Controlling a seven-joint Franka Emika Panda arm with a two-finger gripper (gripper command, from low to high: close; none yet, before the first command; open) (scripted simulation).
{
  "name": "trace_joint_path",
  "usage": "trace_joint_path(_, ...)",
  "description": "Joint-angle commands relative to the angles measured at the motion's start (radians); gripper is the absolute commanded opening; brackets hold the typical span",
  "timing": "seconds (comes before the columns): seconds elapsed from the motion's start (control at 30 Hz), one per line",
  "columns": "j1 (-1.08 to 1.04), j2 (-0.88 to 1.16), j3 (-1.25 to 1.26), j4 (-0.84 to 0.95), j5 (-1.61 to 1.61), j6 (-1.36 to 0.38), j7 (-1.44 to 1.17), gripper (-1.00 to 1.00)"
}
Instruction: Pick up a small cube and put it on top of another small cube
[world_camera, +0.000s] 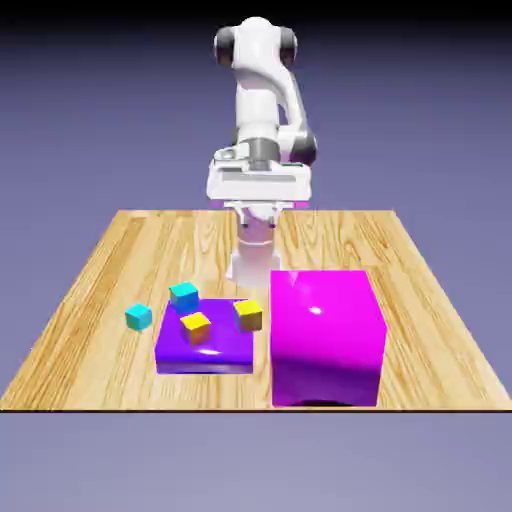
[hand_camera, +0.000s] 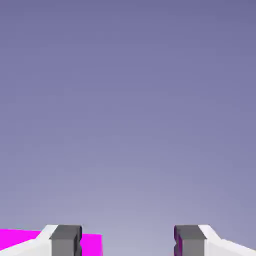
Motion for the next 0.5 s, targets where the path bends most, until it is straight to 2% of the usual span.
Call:
trace_joint_path(0.0, -0.008, 0.036, -0.02, 0.022, 0.005, -0.037, -0.01, 0.0)
trace_joint_path(0.47, -0.123, 0.544, -0.294, 0.323, 0.069, -0.551, -0.147, 0.0)
